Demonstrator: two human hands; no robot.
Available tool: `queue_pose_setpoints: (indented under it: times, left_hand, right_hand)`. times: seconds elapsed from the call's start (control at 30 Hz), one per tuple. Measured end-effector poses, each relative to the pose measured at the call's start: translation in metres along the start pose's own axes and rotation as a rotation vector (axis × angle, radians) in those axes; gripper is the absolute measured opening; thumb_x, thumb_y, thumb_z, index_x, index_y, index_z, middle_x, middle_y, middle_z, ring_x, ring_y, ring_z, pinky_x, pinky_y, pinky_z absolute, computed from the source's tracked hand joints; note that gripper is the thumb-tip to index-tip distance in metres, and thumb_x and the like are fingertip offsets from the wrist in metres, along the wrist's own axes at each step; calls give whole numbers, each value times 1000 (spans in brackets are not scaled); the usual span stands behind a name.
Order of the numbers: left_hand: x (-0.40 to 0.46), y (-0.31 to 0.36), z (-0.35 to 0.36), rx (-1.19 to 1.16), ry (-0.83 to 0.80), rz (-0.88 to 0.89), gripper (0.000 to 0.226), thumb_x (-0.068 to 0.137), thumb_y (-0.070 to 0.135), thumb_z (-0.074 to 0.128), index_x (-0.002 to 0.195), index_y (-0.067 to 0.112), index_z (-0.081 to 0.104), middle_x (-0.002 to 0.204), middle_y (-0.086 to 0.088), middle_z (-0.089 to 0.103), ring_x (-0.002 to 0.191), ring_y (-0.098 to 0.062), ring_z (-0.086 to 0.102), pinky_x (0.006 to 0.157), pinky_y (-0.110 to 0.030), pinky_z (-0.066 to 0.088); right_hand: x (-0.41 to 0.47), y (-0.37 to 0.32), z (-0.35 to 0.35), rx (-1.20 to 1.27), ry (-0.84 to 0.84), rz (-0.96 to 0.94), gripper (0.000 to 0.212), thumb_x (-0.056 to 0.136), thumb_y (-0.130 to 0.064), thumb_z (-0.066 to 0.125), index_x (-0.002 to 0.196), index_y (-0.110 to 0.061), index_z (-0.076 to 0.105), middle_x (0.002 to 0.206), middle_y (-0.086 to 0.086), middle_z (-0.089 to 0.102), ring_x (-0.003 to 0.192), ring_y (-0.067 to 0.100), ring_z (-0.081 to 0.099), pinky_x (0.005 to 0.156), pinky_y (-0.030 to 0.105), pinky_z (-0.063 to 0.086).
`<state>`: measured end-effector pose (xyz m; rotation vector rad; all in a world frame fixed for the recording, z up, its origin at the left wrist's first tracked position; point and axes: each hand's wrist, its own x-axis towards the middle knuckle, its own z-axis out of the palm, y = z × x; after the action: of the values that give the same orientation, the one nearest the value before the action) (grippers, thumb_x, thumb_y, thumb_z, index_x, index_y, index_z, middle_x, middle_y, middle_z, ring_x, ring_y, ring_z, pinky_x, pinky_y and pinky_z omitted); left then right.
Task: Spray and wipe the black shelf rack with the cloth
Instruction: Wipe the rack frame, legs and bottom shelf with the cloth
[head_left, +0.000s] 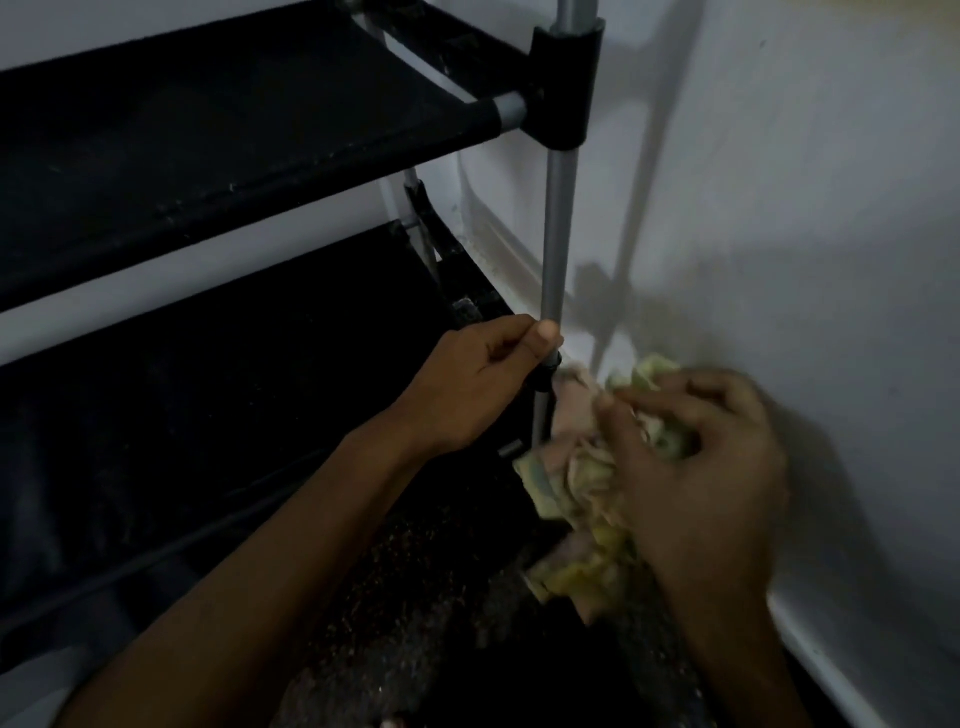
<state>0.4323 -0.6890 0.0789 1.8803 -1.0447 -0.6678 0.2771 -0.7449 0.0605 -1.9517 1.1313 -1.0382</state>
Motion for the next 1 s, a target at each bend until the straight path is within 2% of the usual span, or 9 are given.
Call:
queue_pose_setpoints:
  times: [0.13,0.33,0.43,0.5,0.57,0.67,0.8,0.9,1.0]
  left_hand:
    - [-1,2,1,-41,-6,6,36,93,45,41,95,23,69,92,9,71,88,0,65,80,-16,50]
    - [0,3,-1,-15,-7,6,30,97,38,42,98,24,68,91,13,69,84,9,62,72,-4,44]
    - [1,4,-2,12,-6,-7,28,97,40,41,95,30,67,91,15,68,86,9,61,76,-6,45]
    - [1,3,-3,24,-6,-13,28,96,42,41,92,32,67,97,13,69,94,4,61,85,-11,45]
    - [1,2,-3,8,-17,-25,26,95,43,41,89,34,65,104,13,69,99,5,60,86,-8,44]
    - [1,1,-3,-2,-23,-25,26,94,46,41,90,35,65,104,13,69,100,6,59,85,-6,43]
    - [0,5,-2,-17,-13,-12,26,95,44,42,86,35,64,91,14,70,87,4,63,78,-12,48]
    - [-1,7,-2,-33,-8,-5,27,96,40,42,82,35,64,80,18,68,78,8,62,69,-6,43]
    - [0,5,-2,-48,-5,-13,35,92,45,42,95,24,69,96,8,72,87,5,64,76,-7,46]
  right_hand:
    - [0,0,48,114,185,-124,11,81,-26,75,86,-16,77,97,-2,58,86,11,58,67,31,52]
    - [-1,6,54,-28,209,-205,5,80,-23,75,85,-20,76,101,1,62,82,24,62,58,31,49]
    - [2,15,51,-219,95,-182,7,81,-31,73,82,-24,75,104,-1,61,79,25,60,60,27,41]
    - [-6,40,56,-440,-142,-25,18,84,-42,64,87,-26,72,101,-6,58,80,22,59,62,27,43]
    - [-21,60,54,-421,-237,89,15,84,-37,66,92,-25,72,96,-7,56,84,21,60,65,28,45]
    - [-41,56,51,-142,3,-91,7,78,-22,75,84,-18,77,97,0,62,78,28,62,61,35,52]
    - [-26,19,60,140,277,-331,10,82,-16,76,90,-11,78,102,3,59,86,31,64,68,41,54]
    - [-10,27,81,123,317,-426,9,84,-17,75,91,-11,77,106,7,58,86,33,61,69,40,53]
    - [-21,63,101,27,236,-450,13,85,-23,70,88,-13,77,108,3,53,87,30,58,71,32,48]
